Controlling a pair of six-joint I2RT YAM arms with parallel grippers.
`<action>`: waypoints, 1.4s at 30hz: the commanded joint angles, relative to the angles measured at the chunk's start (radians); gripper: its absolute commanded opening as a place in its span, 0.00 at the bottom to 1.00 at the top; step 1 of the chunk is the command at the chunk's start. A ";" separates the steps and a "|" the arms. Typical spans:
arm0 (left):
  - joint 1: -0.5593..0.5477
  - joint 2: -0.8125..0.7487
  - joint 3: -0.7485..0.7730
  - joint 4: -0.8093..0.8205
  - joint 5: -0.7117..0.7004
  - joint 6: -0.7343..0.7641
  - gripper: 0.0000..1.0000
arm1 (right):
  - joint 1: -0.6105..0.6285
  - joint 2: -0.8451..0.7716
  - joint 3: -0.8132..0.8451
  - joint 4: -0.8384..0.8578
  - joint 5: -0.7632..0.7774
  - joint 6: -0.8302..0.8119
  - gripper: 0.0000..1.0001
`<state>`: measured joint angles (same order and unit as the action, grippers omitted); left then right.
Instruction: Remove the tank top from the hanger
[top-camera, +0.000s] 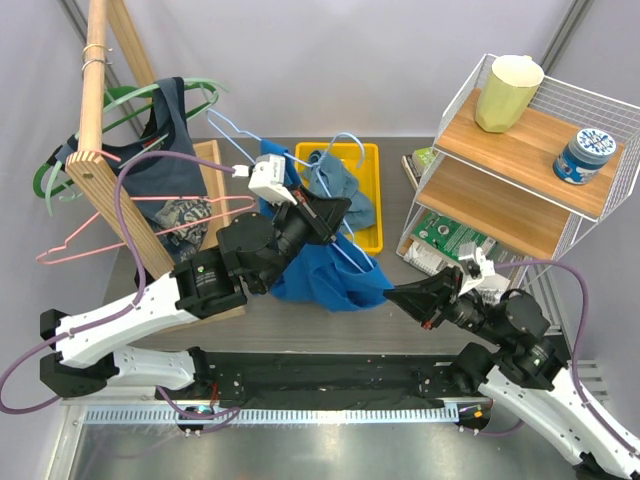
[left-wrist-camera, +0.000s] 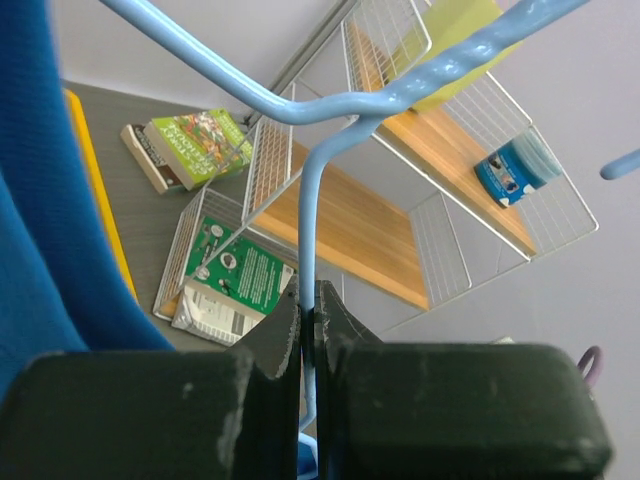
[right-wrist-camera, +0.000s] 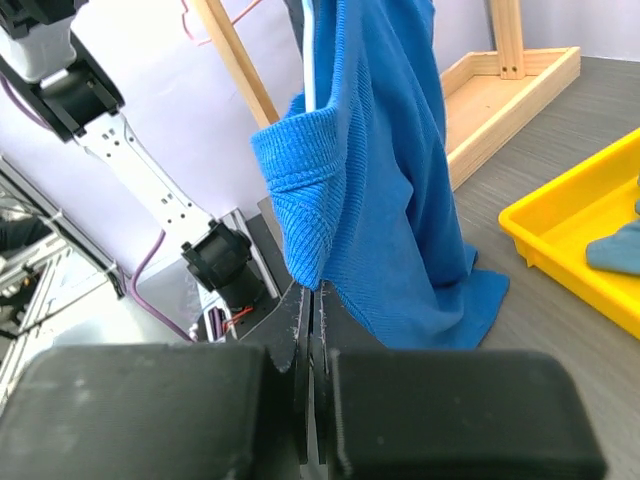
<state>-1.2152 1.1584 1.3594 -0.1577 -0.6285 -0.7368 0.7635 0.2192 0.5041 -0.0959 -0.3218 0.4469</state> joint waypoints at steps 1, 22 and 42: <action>0.003 -0.037 0.049 0.144 -0.063 0.068 0.00 | 0.000 -0.093 -0.022 -0.099 0.056 0.070 0.01; 0.003 -0.115 -0.020 0.161 0.183 -0.141 0.00 | 0.000 0.144 -0.095 0.157 0.063 0.113 0.01; 0.003 -0.243 -0.091 -0.006 0.683 -0.277 0.00 | 0.000 0.428 0.180 -0.040 -0.132 -0.103 0.65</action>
<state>-1.2160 0.9165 1.2522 -0.1799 -0.0734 -1.0172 0.7635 0.6552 0.5629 -0.0219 -0.3943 0.4313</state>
